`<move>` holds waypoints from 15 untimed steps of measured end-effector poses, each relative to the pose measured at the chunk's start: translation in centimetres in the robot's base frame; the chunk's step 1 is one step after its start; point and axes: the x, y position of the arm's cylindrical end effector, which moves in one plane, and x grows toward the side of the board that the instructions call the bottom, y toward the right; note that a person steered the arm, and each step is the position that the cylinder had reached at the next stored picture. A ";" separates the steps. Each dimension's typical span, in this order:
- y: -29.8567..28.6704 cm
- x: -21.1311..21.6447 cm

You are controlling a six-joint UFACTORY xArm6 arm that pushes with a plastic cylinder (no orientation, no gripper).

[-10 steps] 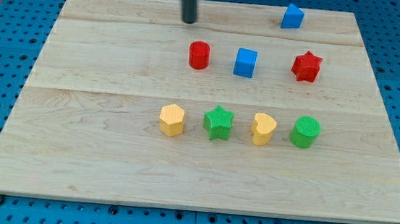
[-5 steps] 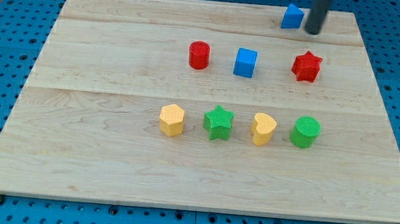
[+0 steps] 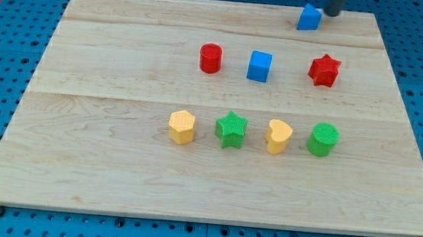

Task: Move the triangle diagonally to the green star

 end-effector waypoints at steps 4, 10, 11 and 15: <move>-15.9 4.7; -21.8 6.3; -21.4 6.3; -21.2 6.3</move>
